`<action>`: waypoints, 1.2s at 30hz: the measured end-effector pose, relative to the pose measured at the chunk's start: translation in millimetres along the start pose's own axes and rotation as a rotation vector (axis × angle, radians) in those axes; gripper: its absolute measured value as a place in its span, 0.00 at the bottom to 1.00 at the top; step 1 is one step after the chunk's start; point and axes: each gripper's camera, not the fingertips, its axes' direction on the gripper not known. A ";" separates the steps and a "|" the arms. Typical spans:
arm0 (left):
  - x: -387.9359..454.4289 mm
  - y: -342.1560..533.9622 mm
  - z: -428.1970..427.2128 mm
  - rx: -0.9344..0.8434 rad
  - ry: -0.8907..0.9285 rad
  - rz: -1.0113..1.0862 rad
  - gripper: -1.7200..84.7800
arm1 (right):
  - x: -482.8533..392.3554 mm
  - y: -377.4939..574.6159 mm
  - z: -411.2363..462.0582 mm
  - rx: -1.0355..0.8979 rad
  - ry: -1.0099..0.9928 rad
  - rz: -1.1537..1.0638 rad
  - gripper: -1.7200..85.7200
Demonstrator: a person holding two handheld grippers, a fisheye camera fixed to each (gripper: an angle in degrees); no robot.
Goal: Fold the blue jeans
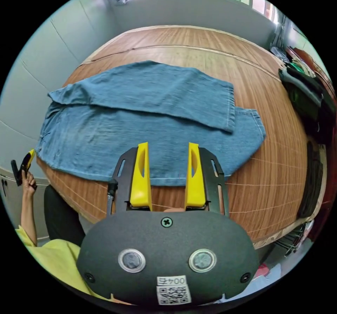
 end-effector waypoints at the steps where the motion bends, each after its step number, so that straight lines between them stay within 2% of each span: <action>1: 26.2 -7.5 28.2 -0.076 -0.095 0.088 0.04 | 10.0 -3.1 10.5 -0.038 0.035 -0.001 0.22; 3: 49.2 -11.3 67.3 -0.153 -0.194 0.147 0.04 | 24.2 -4.3 28.3 -0.110 0.056 -0.002 0.23; 6: 50.5 -7.9 119.1 -0.320 -0.202 0.115 0.03 | 51.5 11.9 16.6 0.003 -0.007 0.045 0.23; 7: 46.9 -3.0 116.1 -0.262 -0.226 0.081 0.03 | 57.6 15.8 13.0 0.002 -0.007 0.043 0.23; 9: 37.7 2.2 114.6 -0.261 -0.176 0.057 0.03 | 63.6 21.7 6.0 -0.017 0.004 0.045 0.23; 15: 3.7 11.3 100.5 -0.331 -0.056 0.051 0.03 | 83.9 82.2 -30.3 -0.033 -0.019 0.064 0.22; 19: 2.3 18.2 87.2 -0.337 -0.093 0.073 0.02 | 109.4 136.8 -64.3 0.034 -0.123 0.136 0.20; 21: 15.2 27.8 77.6 -0.295 -0.074 0.126 0.02 | 137.8 156.8 -81.4 0.089 -0.258 0.215 0.21; 23: 32.6 48.2 70.5 -0.275 -0.021 0.184 0.02 | 185.1 192.1 -108.6 0.225 -0.342 0.373 0.21; 25: 40.2 67.9 66.3 -0.251 -0.040 0.210 0.02 | 216.5 215.1 -124.7 0.292 -0.310 0.482 0.21; 29: 37.4 92.6 55.8 -0.171 -0.077 0.180 0.02 | 263.7 226.9 -130.5 0.270 -0.314 0.591 0.18; 33: 29.6 96.7 61.5 -0.203 -0.095 0.151 0.02 | 261.6 197.6 -140.5 0.247 -0.266 0.543 0.10; 36: 24.8 98.2 69.8 -0.246 -0.107 0.142 0.02 | 190.4 132.2 -176.5 0.228 -0.048 0.257 0.09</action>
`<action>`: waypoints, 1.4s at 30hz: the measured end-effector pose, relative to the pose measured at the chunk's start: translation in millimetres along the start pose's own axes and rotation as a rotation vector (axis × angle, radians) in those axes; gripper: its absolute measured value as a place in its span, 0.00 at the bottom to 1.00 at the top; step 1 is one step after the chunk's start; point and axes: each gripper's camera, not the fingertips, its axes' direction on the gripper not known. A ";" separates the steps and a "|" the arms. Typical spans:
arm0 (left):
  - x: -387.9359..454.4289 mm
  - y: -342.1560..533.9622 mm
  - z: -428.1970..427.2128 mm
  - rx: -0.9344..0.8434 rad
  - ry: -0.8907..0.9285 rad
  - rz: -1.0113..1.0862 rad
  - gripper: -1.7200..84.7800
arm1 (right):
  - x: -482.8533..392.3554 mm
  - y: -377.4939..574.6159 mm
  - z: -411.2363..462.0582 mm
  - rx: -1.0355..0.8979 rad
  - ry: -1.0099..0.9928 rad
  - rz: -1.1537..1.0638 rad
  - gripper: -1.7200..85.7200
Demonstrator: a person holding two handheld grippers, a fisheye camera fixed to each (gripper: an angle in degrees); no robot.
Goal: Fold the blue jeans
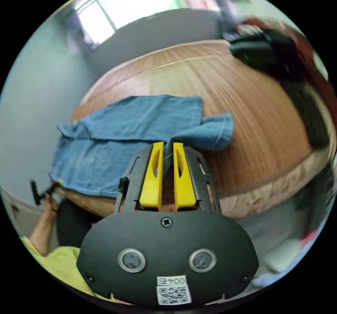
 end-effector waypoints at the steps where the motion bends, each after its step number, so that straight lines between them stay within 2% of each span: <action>1: -2.9 -0.5 4.2 -0.021 0.001 -0.013 0.02 | -50.1 -15.6 4.3 -0.043 0.111 -0.164 0.10; 2: -6.0 -0.7 7.7 -0.037 0.007 -0.025 0.02 | -96.7 -22.8 12.6 -0.082 0.174 -0.321 0.10; 5: -13.8 1.0 12.0 -0.050 0.025 -0.054 0.02 | -171.3 -17.2 25.3 -0.128 0.164 -0.529 0.11; 9: -20.7 5.4 12.5 -0.037 0.049 -0.069 0.02 | -172.8 3.7 15.4 -0.113 0.031 -0.470 0.15; 11: -25.3 7.4 14.0 -0.033 0.070 -0.075 0.02 | -135.6 21.4 -2.5 -0.053 -0.058 -0.353 0.16; 15: -33.5 10.5 17.1 -0.024 0.107 -0.100 0.02 | -75.9 33.0 -23.0 0.023 -0.029 -0.201 0.16; 18: -38.3 13.3 19.7 -0.015 0.123 -0.122 0.02 | -71.9 26.5 -23.4 -0.004 0.030 -0.254 0.17; 24: -34.9 16.2 27.7 -0.020 0.098 -0.117 0.02 | -120.9 -0.1 11.9 -0.104 0.103 -0.433 0.16; 28: -33.4 16.7 36.3 -0.033 0.096 -0.121 0.02 | -127.7 -9.0 30.3 -0.169 0.197 -0.471 0.07; 33: -31.2 18.7 45.6 -0.031 0.106 -0.127 0.02 | -67.9 -2.2 -21.9 -0.039 0.191 -0.261 0.05; 38: -27.7 20.4 58.5 -0.032 0.128 -0.135 0.02 | 87.8 54.3 -131.9 0.162 0.035 0.184 0.06; 42: -24.6 22.4 68.1 -0.030 0.149 -0.148 0.02 | 157.7 106.8 -176.8 0.216 -0.001 0.338 0.10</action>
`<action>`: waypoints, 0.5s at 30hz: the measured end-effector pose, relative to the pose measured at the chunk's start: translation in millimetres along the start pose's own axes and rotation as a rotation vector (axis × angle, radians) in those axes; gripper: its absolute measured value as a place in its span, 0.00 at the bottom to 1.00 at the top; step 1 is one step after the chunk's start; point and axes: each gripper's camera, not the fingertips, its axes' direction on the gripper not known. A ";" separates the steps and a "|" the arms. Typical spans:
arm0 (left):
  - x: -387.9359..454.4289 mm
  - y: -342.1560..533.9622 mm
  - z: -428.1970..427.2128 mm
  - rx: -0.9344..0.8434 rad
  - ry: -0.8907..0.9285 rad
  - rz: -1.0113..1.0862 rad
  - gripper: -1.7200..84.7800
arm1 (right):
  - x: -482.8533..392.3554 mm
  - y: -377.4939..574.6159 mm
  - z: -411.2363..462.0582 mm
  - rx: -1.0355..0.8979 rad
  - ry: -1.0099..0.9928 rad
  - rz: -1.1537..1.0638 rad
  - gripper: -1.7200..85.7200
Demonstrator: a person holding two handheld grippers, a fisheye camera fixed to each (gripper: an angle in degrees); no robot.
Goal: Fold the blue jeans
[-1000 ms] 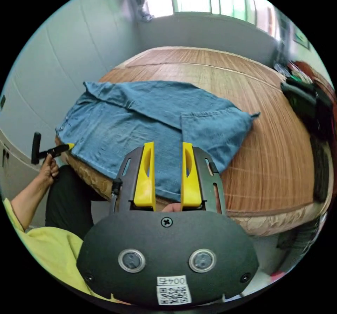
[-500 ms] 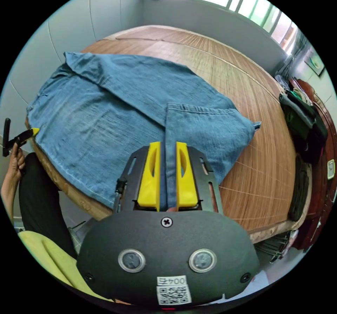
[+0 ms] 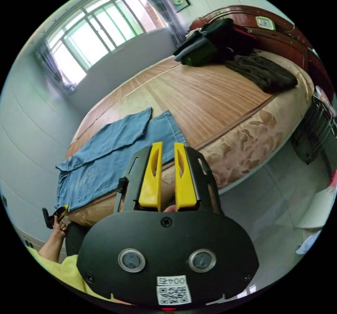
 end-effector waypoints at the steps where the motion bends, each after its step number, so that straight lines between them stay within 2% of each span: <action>1: 1.4 1.0 3.3 0.001 0.003 -0.001 0.02 | 8.1 4.9 -13.6 0.016 -0.042 -0.001 0.13; 9: 23.9 7.2 29.7 -0.017 -0.036 0.032 0.04 | -76.3 1.0 12.9 -0.097 -0.160 -0.326 0.18; 15: 103.5 7.2 64.8 -0.060 -0.074 0.251 0.10 | -117.5 -1.1 65.2 -0.173 -0.104 -0.423 0.23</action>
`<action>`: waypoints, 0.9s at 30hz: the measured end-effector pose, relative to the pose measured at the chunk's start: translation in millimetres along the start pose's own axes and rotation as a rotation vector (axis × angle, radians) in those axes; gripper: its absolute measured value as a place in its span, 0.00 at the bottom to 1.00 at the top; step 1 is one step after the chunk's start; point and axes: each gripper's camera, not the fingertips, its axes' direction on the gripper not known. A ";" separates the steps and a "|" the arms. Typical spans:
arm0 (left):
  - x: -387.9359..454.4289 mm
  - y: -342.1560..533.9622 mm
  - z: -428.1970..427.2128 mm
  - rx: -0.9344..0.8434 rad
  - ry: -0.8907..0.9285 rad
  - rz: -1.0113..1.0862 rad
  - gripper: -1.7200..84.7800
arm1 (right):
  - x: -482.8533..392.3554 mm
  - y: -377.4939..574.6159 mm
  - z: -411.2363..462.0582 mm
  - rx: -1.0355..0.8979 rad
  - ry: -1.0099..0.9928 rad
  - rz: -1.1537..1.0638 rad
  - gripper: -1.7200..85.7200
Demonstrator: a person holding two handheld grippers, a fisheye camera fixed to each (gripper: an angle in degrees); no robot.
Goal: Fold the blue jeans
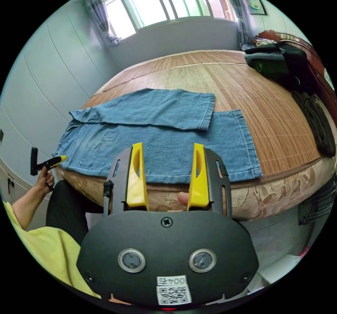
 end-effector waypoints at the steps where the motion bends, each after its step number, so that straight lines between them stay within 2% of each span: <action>1: 24.3 -9.4 12.4 -0.021 0.022 0.060 0.10 | -2.4 -0.1 8.6 -0.014 0.021 -0.004 0.23; 8: 180.2 -73.2 110.2 -0.142 0.058 0.368 0.12 | -24.1 -4.2 43.9 -0.165 0.202 -0.073 0.23; 13: 284.6 -96.2 186.2 -0.258 -0.051 0.633 0.13 | -20.8 -14.0 41.1 -0.193 0.159 -0.053 0.24; 18: 353.9 -109.9 244.4 -0.310 -0.121 0.790 0.13 | -4.9 -46.8 23.2 -0.079 0.169 -0.067 0.25; 21: 384.2 -113.1 279.3 -0.355 -0.183 0.882 0.14 | 35.4 -72.2 22.0 -0.046 0.131 0.016 0.25; 24: 408.5 -111.1 312.5 -0.399 -0.250 0.968 0.13 | 63.0 -78.4 16.7 -0.001 0.037 0.069 0.22; 27: 421.4 -117.9 324.4 -0.391 -0.249 0.982 0.10 | 61.5 -63.0 17.3 0.026 0.014 0.057 0.15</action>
